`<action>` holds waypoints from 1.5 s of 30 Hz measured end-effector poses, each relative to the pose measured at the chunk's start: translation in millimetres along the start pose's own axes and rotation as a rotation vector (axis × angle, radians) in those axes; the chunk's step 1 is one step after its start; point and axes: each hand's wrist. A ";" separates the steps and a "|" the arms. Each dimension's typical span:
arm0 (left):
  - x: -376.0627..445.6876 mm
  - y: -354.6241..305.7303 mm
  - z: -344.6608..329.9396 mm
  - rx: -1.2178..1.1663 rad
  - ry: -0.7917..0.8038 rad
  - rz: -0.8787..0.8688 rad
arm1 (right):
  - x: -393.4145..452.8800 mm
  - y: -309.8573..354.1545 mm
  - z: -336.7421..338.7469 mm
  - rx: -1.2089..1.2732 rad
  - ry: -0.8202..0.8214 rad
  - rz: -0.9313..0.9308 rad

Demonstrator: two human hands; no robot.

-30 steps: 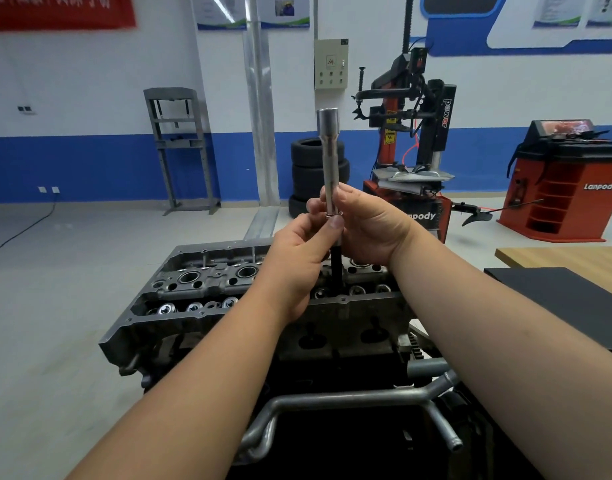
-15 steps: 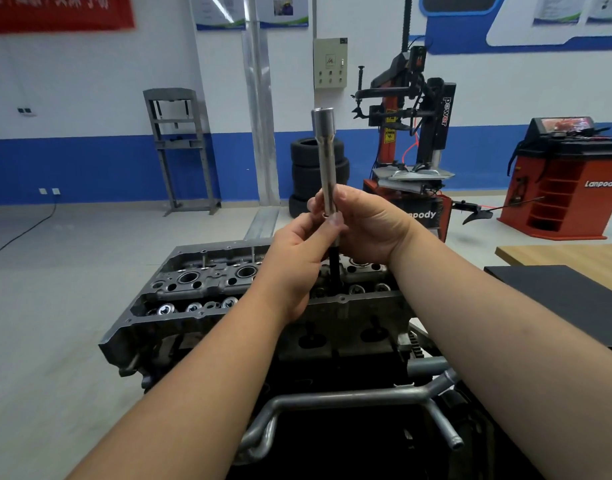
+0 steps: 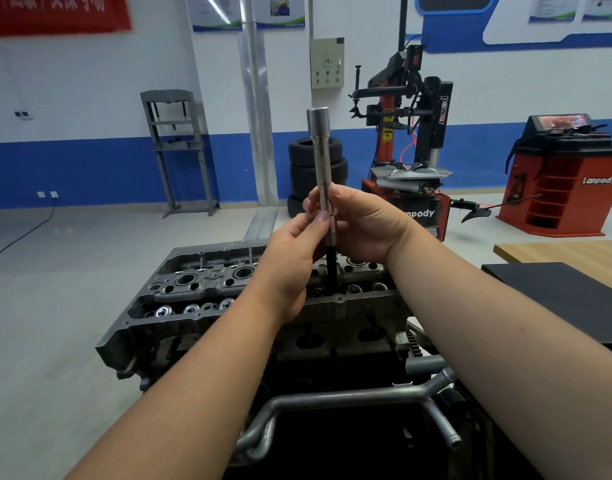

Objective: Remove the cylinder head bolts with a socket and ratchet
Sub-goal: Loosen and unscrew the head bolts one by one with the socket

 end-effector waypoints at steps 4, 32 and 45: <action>-0.6 -1.2 0.2 -0.007 -0.002 0.007 | -0.2 0.4 -0.9 0.014 -0.003 -0.010; -1.4 -1.2 0.4 -0.035 -0.018 0.028 | 0.0 1.2 -5.6 -0.004 0.001 -0.006; -2.5 -3.7 -1.6 -0.037 -0.030 0.035 | 1.1 0.0 -3.2 0.012 0.000 -0.018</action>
Point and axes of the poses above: each hand's wrist, its own x-axis towards the middle knuckle, its own z-axis out of the back of the hand, y = z × x, and after that the axes turned 10 degrees about y, right-handed
